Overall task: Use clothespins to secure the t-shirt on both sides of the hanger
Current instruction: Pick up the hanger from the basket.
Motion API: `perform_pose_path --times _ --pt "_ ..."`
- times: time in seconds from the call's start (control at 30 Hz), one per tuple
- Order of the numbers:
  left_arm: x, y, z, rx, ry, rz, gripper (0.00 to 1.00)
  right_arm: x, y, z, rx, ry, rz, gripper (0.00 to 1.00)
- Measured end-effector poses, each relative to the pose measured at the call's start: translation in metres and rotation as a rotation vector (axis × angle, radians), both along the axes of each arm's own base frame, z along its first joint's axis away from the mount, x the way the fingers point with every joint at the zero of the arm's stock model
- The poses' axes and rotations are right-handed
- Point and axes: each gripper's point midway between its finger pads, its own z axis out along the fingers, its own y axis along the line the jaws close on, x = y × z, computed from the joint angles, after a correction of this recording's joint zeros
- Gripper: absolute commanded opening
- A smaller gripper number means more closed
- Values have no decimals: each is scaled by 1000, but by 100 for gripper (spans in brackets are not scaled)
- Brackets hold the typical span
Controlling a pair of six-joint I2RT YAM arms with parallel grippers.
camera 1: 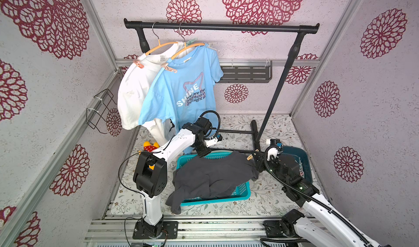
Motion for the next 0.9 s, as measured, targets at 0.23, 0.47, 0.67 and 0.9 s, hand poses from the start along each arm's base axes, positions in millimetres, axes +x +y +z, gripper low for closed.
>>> perform_pose_path --times 0.23,0.47,0.67,0.9 --pt "-7 2 31 -9 -176 -34 0 -4 -3 10 -34 -59 14 0" --pt "-16 -5 80 -77 -397 -102 0 -7 -6 34 -96 -165 31 0" --pt "-23 2 110 -90 -553 -147 0 -8 -7 89 -104 -294 56 0" --pt "-33 25 151 -72 -751 -155 0 -20 13 144 -32 -410 204 0"
